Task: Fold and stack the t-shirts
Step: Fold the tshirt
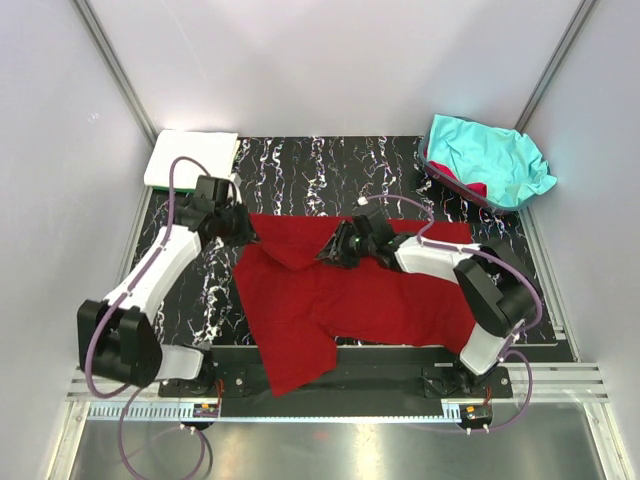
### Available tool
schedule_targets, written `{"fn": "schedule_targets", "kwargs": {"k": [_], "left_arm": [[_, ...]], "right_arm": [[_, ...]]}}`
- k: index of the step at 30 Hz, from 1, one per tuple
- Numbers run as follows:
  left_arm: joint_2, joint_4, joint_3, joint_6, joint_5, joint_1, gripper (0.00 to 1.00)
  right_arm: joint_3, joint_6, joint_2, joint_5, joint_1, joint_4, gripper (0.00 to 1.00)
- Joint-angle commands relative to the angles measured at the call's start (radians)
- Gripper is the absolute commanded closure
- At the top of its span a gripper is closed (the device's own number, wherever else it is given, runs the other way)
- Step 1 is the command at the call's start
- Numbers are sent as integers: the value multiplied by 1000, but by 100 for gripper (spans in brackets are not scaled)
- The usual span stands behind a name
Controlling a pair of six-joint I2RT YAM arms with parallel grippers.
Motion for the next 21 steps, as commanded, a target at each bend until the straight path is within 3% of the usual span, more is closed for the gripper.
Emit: {"fn": "schedule_targets", "kwargs": {"k": [1,6,10,21], "left_arm": [[76,57,109,41,-43,3,100],[185,89,192,58,-44,6,100],[277,103,234,74,-50,10,100],[391,138,337,72,-74,49,100]], "right_arm": [[72,45,49,-24,38,73,62],[109,53,71,12,63,29,64],[127,65,112,-5,63,26,75],[144,105,175,-28,78,39,83]]}}
